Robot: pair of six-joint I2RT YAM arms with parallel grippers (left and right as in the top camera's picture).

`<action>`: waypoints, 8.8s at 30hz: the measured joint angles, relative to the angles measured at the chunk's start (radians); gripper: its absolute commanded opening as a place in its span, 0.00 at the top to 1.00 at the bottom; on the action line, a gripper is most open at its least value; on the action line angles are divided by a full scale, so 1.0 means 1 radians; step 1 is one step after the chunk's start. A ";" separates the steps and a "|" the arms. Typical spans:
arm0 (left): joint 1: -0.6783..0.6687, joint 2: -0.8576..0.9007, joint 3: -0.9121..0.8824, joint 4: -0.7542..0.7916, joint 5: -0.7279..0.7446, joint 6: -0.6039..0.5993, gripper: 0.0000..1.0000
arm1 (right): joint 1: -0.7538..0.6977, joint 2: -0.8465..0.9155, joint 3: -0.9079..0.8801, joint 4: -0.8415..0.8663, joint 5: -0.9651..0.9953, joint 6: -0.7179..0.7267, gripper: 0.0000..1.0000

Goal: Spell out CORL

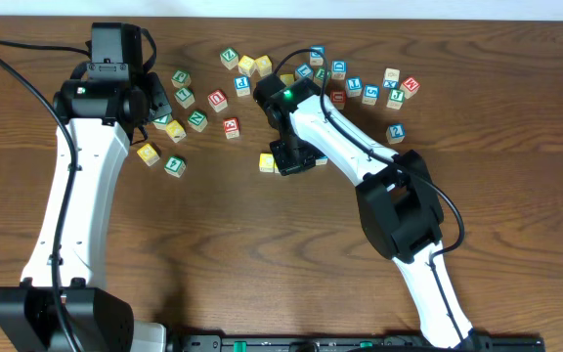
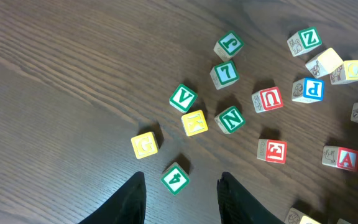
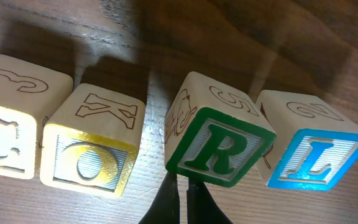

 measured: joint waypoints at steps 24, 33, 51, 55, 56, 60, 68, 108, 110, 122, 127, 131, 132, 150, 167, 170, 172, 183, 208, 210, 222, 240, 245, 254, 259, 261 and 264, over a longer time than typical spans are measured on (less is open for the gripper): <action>0.026 0.000 0.000 0.008 0.000 0.000 0.63 | 0.105 -0.071 -0.013 0.093 -0.130 -0.115 0.97; 0.031 0.000 0.000 0.007 0.000 0.000 0.63 | 0.103 -0.071 -0.086 0.148 -0.130 -0.116 0.98; 0.031 0.000 0.000 0.006 0.000 0.000 0.62 | 0.103 -0.071 -0.164 0.241 -0.015 -0.061 0.95; 0.031 0.000 0.000 0.006 0.000 0.000 0.62 | 0.101 -0.071 -0.164 0.251 0.000 -0.054 0.93; 0.031 0.000 0.000 0.006 0.000 0.000 0.63 | 0.101 -0.071 -0.164 0.256 0.003 -0.051 0.93; 0.031 0.000 0.000 0.006 0.000 0.000 0.63 | 0.093 -0.071 -0.164 0.260 0.010 -0.040 0.93; 0.031 0.000 0.000 0.004 0.000 0.000 0.62 | 0.069 -0.071 -0.164 0.259 0.017 -0.023 0.97; 0.031 0.033 0.000 0.005 0.000 0.000 0.63 | 0.114 -0.071 -0.164 0.369 -0.004 -0.015 0.95; 0.031 0.033 0.000 0.005 0.000 0.000 0.63 | 0.114 -0.071 -0.164 0.374 0.002 -0.005 0.95; 0.031 0.035 0.000 0.004 0.074 0.000 0.63 | 0.110 -0.089 -0.164 0.368 0.031 0.041 0.96; 0.016 0.061 0.000 0.001 0.133 -0.001 0.66 | 0.079 -0.222 -0.164 0.351 0.032 0.042 0.94; -0.033 0.101 -0.002 -0.008 0.151 -0.001 0.70 | 0.013 -0.348 -0.158 0.305 0.029 0.042 0.94; -0.051 0.112 -0.003 -0.008 0.155 -0.001 0.71 | -0.012 -0.368 -0.153 0.287 0.026 0.042 0.95; -0.168 0.249 -0.006 -0.026 0.176 -0.105 0.92 | -0.254 -0.336 -0.323 0.210 -0.119 0.049 0.99; -0.229 0.346 -0.025 0.019 0.227 -0.106 0.93 | -0.254 -0.331 -0.566 0.501 -0.149 0.108 0.99; -0.229 0.372 -0.025 0.035 0.244 -0.107 0.93 | -0.254 -0.331 -0.572 0.513 -0.150 0.114 0.99; -0.229 0.390 -0.025 0.037 0.248 -0.110 0.92 | -0.254 -0.331 -0.573 0.525 -0.154 0.115 0.99; -0.229 0.432 -0.027 0.042 0.275 -0.118 0.92 | -0.254 -0.331 -0.595 0.542 -0.165 0.164 0.99; -0.276 0.511 -0.039 0.167 0.363 -0.119 0.92 | -0.254 -0.331 -0.602 0.547 -0.167 0.238 0.98; -0.276 0.511 -0.039 0.169 0.365 -0.108 0.92 | -0.254 -0.331 -0.602 0.547 -0.167 0.242 0.99; -0.278 0.511 -0.039 0.170 0.369 -0.026 0.93 | -0.254 -0.316 -0.602 0.549 -0.172 0.280 0.99; -0.333 0.511 -0.039 0.170 0.369 0.008 0.93 | -0.254 -0.316 -0.602 0.559 -0.175 0.292 0.98; -0.335 0.511 -0.039 0.170 0.369 0.008 0.93 | -0.254 -0.315 -0.602 0.569 -0.187 0.292 0.98; -0.343 0.511 -0.039 0.181 0.369 0.011 0.93 | -0.254 -0.312 -0.602 0.570 -0.194 0.292 0.99; -0.349 0.511 -0.039 0.183 0.369 0.011 0.92 | -0.254 -0.307 -0.602 0.570 -0.196 0.292 0.99; -0.352 0.511 -0.039 0.185 0.369 0.011 0.93 | -0.254 -0.306 -0.602 0.570 -0.197 0.292 0.99; -0.357 0.511 -0.039 0.185 0.369 0.011 0.93 | -0.253 -0.306 -0.602 0.569 -0.197 0.292 0.99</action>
